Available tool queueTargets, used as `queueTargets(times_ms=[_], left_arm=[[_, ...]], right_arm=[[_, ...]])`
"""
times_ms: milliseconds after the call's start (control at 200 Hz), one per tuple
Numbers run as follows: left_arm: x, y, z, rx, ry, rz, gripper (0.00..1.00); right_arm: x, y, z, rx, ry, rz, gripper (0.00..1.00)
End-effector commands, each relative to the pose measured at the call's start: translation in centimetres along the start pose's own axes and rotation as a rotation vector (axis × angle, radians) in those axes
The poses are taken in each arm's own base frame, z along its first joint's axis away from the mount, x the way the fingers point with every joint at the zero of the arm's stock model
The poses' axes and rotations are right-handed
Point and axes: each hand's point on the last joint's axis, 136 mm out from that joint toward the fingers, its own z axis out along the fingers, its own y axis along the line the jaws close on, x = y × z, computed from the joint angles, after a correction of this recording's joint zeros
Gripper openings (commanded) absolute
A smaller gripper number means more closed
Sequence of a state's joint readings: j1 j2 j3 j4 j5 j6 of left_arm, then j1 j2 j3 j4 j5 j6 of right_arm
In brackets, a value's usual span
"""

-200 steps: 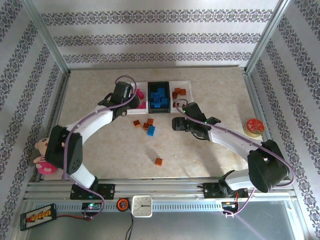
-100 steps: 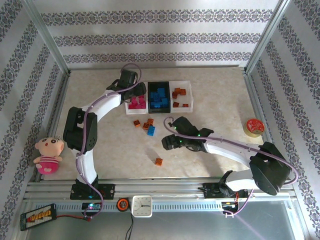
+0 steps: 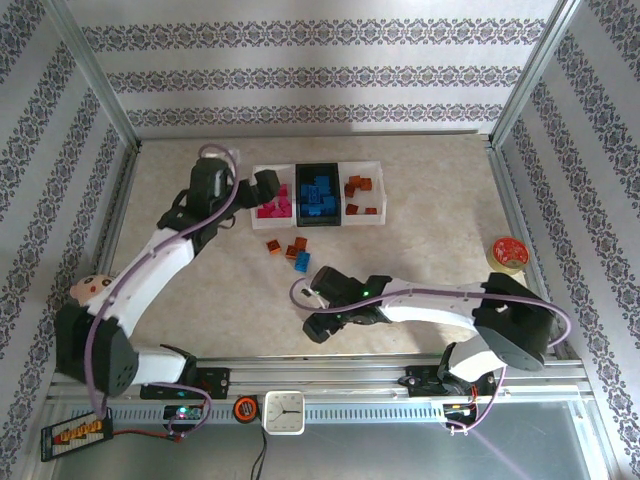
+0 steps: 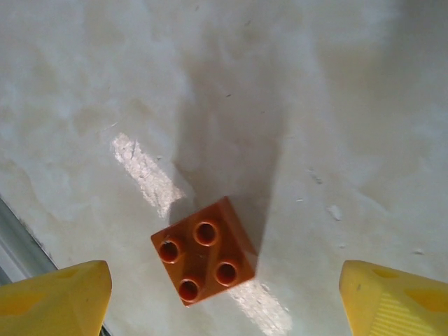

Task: Sort the legos into containers by color

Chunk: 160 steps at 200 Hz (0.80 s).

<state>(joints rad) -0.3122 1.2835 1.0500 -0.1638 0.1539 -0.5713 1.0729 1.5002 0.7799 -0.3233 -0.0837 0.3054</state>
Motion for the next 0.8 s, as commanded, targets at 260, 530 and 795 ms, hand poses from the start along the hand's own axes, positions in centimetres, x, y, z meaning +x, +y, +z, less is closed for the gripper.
queueTargets(times_ms=[260, 530, 795], left_arm=[[7.5, 4.7, -5.8, -0.06, 0.038, -0.072, 1.0], [11.2, 7.1, -6.0, -0.088, 0.077, -0.108, 1.0], [13.5, 7.8, -4.8, -0.078, 0.129, -0.14, 1.0]], right_arm=[[0.0, -0.1, 2.4, 0.077, 0.056, -0.085, 0.65], [-1.7, -0.7, 0.5, 0.07, -0.014, -0.056, 0.31], [-10.0, -9.4, -7.6, 0.175, -0.313, 0.219, 0.24]])
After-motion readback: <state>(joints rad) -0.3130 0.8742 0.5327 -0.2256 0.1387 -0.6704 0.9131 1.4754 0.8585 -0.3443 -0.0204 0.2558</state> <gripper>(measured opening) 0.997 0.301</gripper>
